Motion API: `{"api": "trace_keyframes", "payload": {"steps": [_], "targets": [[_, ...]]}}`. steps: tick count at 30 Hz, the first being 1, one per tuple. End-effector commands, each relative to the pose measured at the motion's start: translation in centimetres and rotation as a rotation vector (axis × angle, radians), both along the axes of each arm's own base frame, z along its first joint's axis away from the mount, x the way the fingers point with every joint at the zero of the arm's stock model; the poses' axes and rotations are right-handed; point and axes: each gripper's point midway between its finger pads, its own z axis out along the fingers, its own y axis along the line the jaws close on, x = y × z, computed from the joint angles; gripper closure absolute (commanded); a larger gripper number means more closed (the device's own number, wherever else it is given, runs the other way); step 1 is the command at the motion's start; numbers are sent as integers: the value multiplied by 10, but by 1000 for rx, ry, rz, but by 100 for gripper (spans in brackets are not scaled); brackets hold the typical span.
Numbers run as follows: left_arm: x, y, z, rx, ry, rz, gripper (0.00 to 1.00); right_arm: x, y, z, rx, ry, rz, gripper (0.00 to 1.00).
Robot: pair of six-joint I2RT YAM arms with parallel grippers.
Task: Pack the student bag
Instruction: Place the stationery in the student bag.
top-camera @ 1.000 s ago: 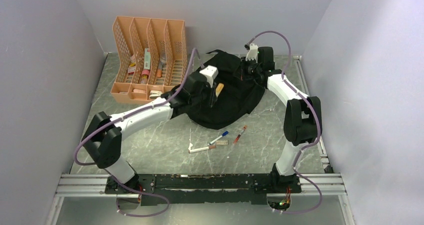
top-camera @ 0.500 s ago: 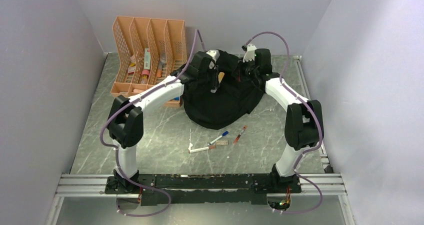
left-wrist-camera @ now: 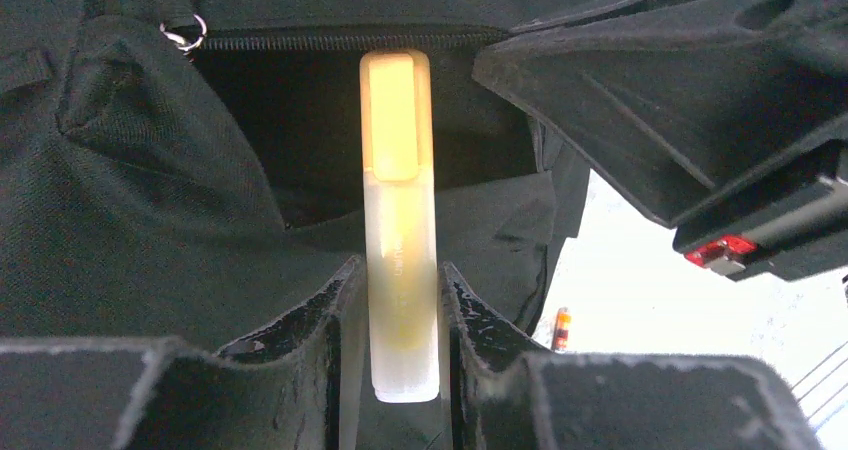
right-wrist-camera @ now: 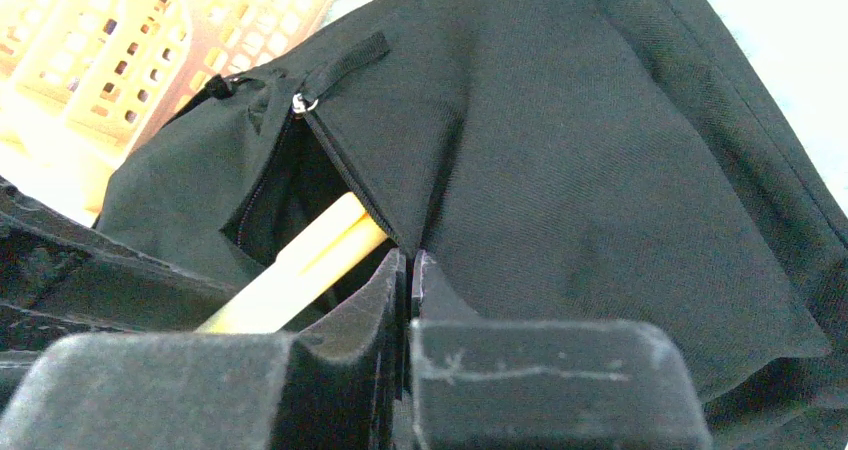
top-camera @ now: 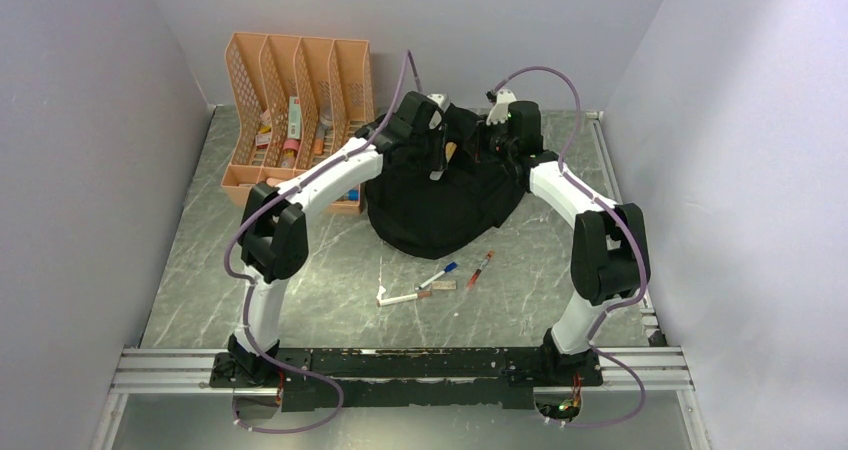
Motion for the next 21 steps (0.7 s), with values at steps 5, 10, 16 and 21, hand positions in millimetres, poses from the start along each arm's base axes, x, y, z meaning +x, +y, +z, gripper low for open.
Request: {"api": "trace_keyframes", "payload": {"steps": [5,10,16,21], "targets": [[-9,-1,-25,28,101,-8,95,5,5,43,15,-123,-38,100],[0,-1,-36,34,113,17,95,3,11,39,0,-119,-33,100],[10,-8,-50,6,159,43,95,1,14,37,-8,-117,-28,100],[26,-16,-52,-58,176,72,95,-5,23,39,17,-121,-7,100]]}}
